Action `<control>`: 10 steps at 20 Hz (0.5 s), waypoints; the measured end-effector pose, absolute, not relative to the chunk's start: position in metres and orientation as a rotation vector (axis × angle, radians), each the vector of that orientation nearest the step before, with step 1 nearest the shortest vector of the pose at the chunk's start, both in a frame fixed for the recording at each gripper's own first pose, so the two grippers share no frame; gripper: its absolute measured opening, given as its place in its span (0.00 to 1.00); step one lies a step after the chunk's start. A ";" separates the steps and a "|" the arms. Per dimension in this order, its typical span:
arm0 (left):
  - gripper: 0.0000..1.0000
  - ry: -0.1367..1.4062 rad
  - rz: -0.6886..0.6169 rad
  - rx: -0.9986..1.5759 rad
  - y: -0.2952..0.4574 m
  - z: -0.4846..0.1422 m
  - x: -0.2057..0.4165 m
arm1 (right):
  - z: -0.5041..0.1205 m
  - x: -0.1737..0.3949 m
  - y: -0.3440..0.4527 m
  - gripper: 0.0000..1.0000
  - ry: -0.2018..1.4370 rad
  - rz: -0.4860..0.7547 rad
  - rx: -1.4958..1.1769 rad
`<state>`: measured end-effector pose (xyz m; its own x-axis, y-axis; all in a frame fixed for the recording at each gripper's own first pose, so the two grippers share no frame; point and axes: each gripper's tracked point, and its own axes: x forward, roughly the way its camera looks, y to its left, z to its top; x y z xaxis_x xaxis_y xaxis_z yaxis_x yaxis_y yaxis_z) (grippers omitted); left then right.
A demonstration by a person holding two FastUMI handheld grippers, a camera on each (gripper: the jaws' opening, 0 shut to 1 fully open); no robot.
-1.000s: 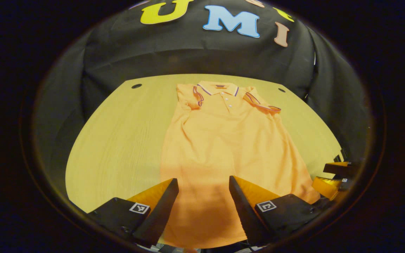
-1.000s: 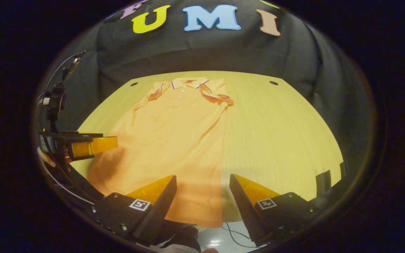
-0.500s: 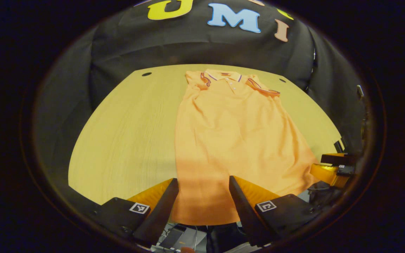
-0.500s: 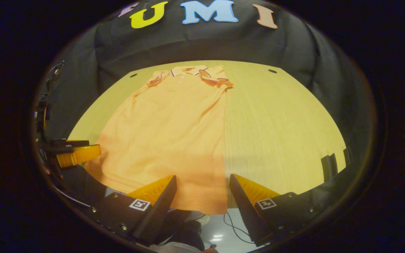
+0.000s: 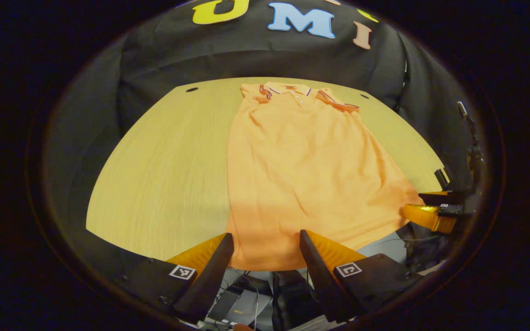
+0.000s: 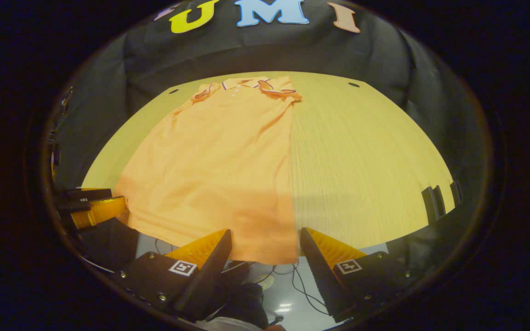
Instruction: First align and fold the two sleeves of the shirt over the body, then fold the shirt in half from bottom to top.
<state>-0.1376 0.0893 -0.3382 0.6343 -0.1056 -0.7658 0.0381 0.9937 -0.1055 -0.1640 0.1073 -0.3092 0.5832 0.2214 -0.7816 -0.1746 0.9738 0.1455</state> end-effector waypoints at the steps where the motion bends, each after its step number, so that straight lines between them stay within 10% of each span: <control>1: 0.95 0.871 -0.079 -0.070 0.090 -0.338 -0.138 | -0.310 -0.164 0.107 0.94 0.919 0.231 0.049; 7: 0.89 0.867 -0.079 -0.003 0.080 -0.339 -0.138 | -0.312 -0.164 0.108 0.93 0.905 0.236 0.003; 10: 0.66 0.870 -0.092 0.011 0.070 -0.340 -0.133 | -0.313 -0.162 0.104 0.64 0.912 0.211 0.025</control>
